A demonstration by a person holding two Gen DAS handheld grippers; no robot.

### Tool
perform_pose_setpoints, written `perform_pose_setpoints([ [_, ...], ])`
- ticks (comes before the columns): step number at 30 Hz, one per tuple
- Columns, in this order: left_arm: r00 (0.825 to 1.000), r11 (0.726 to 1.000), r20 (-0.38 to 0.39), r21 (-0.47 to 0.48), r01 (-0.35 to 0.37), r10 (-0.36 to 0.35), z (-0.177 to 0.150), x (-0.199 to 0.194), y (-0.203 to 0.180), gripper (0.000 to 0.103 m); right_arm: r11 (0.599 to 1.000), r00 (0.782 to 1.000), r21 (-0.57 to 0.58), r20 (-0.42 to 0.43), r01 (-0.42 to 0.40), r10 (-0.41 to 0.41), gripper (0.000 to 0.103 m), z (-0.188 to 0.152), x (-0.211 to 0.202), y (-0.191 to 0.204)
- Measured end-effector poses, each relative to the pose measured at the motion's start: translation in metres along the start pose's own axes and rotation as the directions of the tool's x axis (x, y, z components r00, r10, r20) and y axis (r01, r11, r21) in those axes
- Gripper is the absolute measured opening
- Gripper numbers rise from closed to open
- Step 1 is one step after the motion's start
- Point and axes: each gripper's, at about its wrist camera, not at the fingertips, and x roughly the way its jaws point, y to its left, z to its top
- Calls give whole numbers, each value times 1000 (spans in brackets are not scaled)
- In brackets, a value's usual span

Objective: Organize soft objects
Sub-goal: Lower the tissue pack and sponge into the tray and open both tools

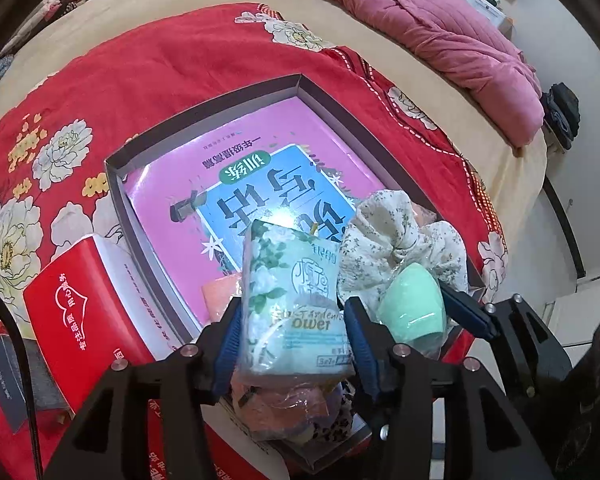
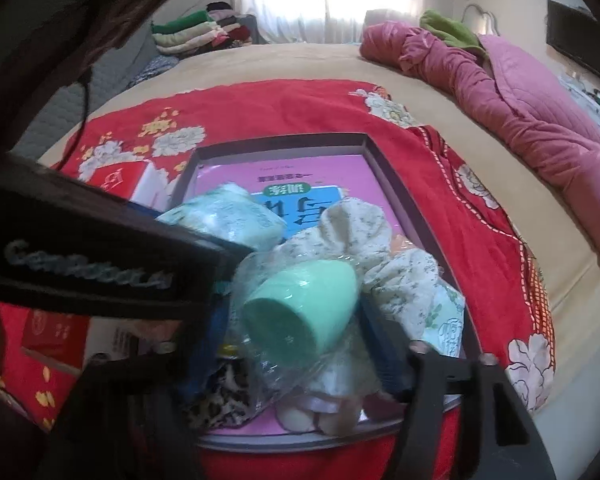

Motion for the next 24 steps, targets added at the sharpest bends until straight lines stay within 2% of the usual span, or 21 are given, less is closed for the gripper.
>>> perform_pose_setpoints([
  [5,1000,1000,7,-8,13,-13,-1,-4,2,56,999,999,-22,0,32,-32,75,-1,-5,3],
  [8,999,999,15,-30,42,-42,-3,-8,6,60,1000,1000,-9,16,21,-21,76,-1,-12,0],
  [16,997,996,27,-60,68,-66,-8,-15,16,61,999,999,-15,39,33,-32,77,-2,-32,2],
  [24,994,993,63,-78,93,-88,-19,-32,22,62,999,995,45,95,15,-19,77,-7,-71,-2],
])
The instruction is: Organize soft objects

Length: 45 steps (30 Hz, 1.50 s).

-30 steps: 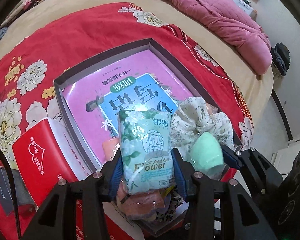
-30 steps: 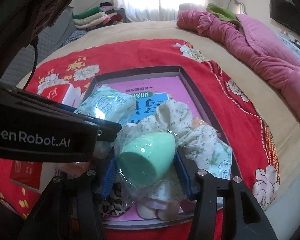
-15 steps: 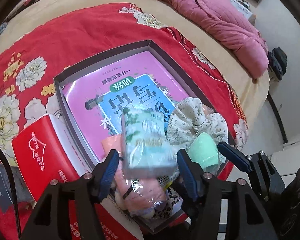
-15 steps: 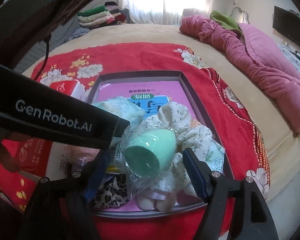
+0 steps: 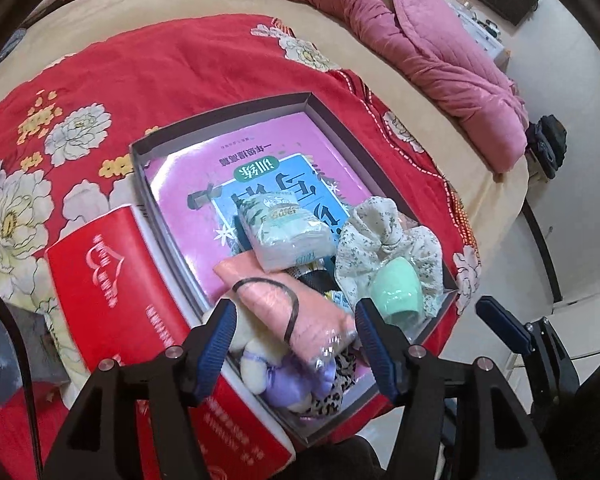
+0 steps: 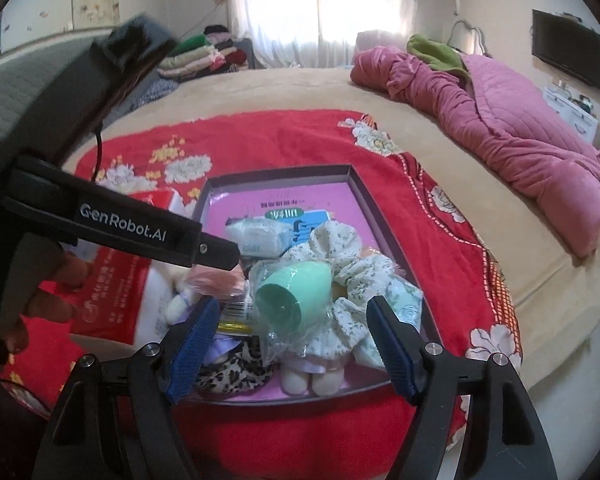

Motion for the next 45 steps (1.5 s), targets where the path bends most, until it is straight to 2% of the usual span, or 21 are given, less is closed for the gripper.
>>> perform_pose_setpoints([
  [5,999,1000,52,0,-9,9,-13,-23,0,70,999,999,23,38,26,-27,78,0,-26,3],
  [11,995,999,92,17,-39,37,-31,-48,-1,73,996,997,83,73,34,-41,78,-2,-52,6],
  [17,987,995,139,35,-91,86,-55,-72,-3,76,981,993,193,111,17,-39,78,-6,-73,15],
  [23,957,984,237,17,-179,170,-79,-102,9,77,956,986,286,125,72,-112,79,-11,-98,29],
  [25,951,983,253,10,-185,176,-88,-109,13,77,947,980,297,120,119,-161,79,-13,-110,39],
  [36,941,975,271,30,-218,202,-140,-128,22,79,933,979,317,52,169,-196,79,-38,-127,84],
  [42,936,977,289,9,-211,200,-160,-136,33,79,915,970,348,57,204,-237,79,-47,-132,89],
  [45,929,977,311,-5,-211,202,-167,-140,37,79,912,969,352,52,210,-243,79,-49,-133,91],
])
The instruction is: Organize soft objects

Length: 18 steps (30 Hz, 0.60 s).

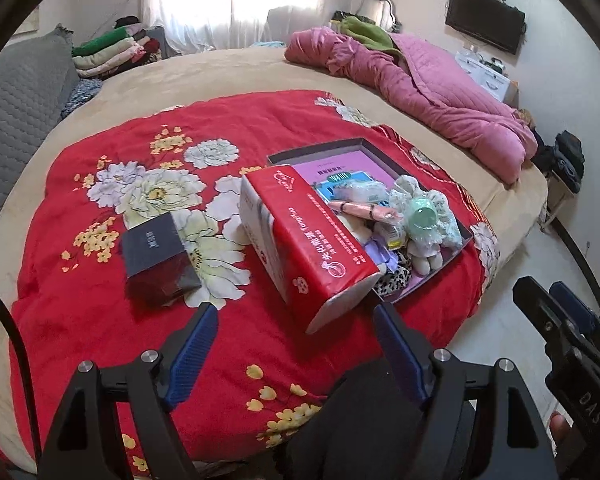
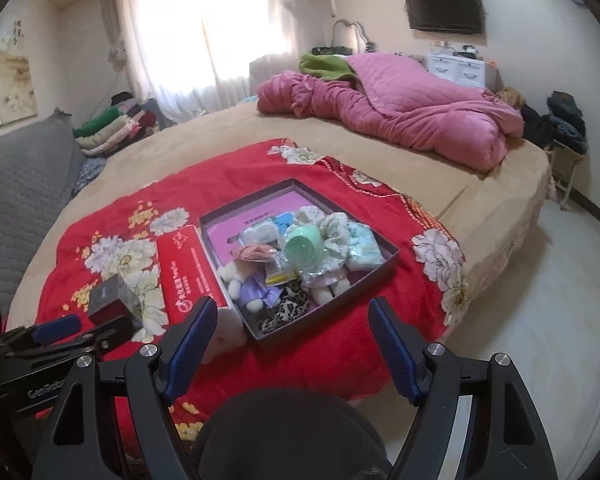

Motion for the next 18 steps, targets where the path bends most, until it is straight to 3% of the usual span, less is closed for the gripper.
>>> perform_pose_setpoints([
  [18,1000,1000,-12,10,-7,7,-20,0,2,79,999,998,-28,-32,44,-45,79,-21,0,5],
])
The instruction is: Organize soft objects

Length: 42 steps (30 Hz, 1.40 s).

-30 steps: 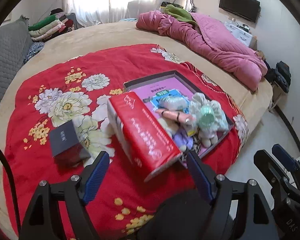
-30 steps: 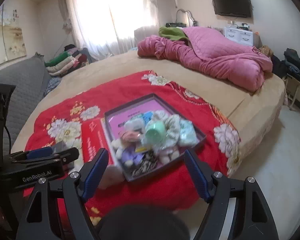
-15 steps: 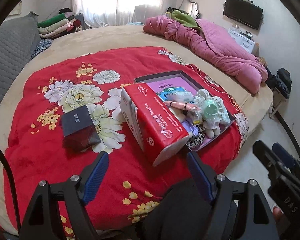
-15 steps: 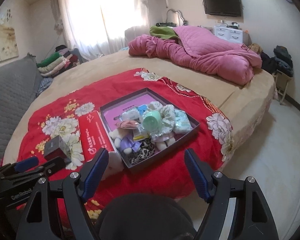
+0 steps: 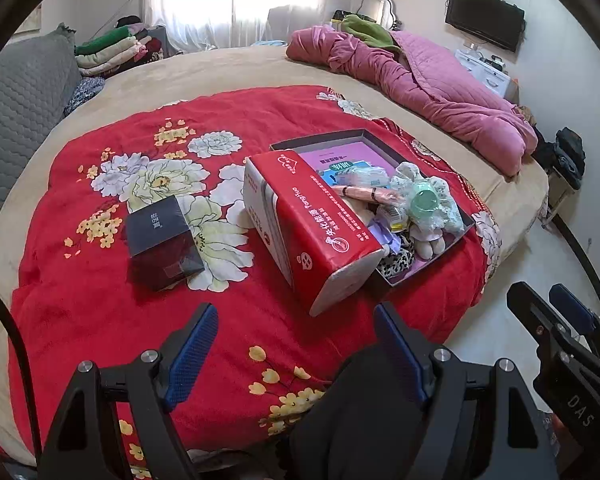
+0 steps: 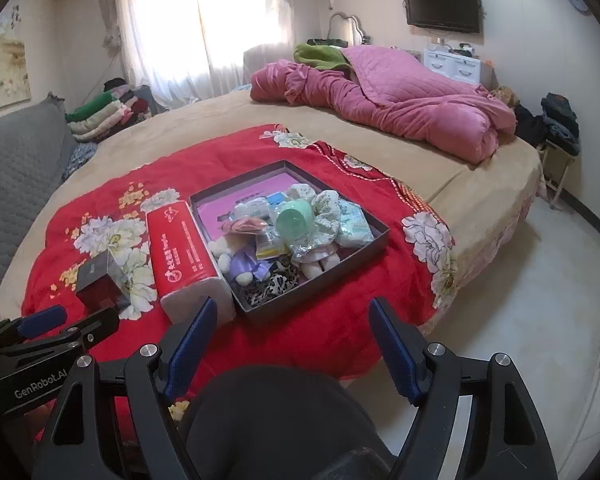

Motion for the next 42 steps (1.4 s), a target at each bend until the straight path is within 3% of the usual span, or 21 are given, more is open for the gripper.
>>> perform_pose_setpoints([
  [10,1000,1000,-18,-3,-10,10,-4,3,1,79,1000,999,-8,-48,-22,22,79,-6,7,5],
  [42,999,999,-19,-3,-35,35,-6,2,5,79,1000,998,-12,-53,-22,22,79,-8,9,7],
])
